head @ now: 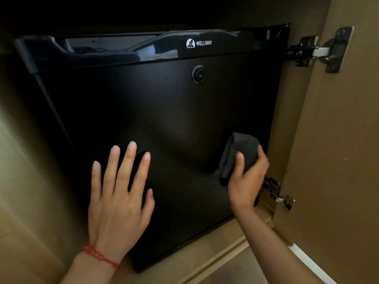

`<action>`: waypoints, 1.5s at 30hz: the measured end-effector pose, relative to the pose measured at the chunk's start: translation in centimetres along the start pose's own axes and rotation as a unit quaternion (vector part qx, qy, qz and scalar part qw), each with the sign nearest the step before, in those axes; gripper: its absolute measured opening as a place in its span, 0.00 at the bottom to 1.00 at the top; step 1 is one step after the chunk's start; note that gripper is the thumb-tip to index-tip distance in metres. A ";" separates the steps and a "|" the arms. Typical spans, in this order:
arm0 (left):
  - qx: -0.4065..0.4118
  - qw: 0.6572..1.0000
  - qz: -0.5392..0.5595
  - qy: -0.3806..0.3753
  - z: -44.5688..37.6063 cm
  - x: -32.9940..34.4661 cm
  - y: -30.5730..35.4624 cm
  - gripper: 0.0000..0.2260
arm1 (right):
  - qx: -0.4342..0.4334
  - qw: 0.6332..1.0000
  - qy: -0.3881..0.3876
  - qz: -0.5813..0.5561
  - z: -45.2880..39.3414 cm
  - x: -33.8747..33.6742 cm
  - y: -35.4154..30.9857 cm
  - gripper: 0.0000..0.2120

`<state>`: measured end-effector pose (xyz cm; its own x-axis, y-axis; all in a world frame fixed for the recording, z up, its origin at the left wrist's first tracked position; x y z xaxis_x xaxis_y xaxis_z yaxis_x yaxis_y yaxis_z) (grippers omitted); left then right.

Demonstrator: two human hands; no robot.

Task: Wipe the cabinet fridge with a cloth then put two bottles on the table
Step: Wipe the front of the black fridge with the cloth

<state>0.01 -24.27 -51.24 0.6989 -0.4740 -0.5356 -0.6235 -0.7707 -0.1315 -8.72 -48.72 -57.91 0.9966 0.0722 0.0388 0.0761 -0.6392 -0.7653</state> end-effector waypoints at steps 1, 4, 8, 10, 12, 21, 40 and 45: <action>0.001 1.000 0.004 -0.004 0.2 0.0 0.2 0.27 | 0.034 0.999 0.004 -0.001 0.2 -0.3 0.9 0.25; 0.008 1.000 0.012 -0.020 1.0 0.5 0.8 0.28 | 0.006 1.000 0.012 0.005 1.4 0.0 0.2 0.25; -0.002 1.000 0.011 -0.029 1.7 1.2 1.1 0.28 | -0.126 0.990 -0.069 0.004 5.6 2.7 -3.3 0.25; -0.006 1.000 0.007 -0.024 1.7 1.2 1.2 0.28 | -0.211 0.968 -0.130 0.043 8.2 4.1 -5.1 0.23; -0.004 1.000 0.007 -0.020 1.7 1.3 1.2 0.28 | -0.275 0.946 -0.146 0.084 9.6 4.6 -6.0 0.21; 0.004 1.000 -0.004 -0.012 2.1 1.4 0.9 0.28 | -0.032 0.996 -0.076 0.024 5.1 1.0 1.4 0.27; 0.018 1.000 -0.014 -0.005 1.0 1.7 3.7 0.30 | -0.209 0.976 -0.066 -0.005 -3.5 1.5 -7.9 0.25; 0.012 1.000 -0.016 0.012 -2.3 0.5 5.1 0.31 | -0.256 0.962 -0.090 0.010 -5.1 1.6 -9.7 0.25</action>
<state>-2.03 -29.46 -50.30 0.7270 -0.4599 -0.5099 -0.6083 -0.7758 -0.1676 -7.74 -46.35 -47.11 0.9803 0.1573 -0.1197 0.1075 -0.9324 -0.3451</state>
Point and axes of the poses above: each hand's wrist, its own z-axis away from the middle knuckle, its own x-axis out of the palm, y = z × x, the point moved 9 cm from there along -z, towards the middle knuckle, and after that the axes turned 9 degrees about -x, right-handed, at the moved point
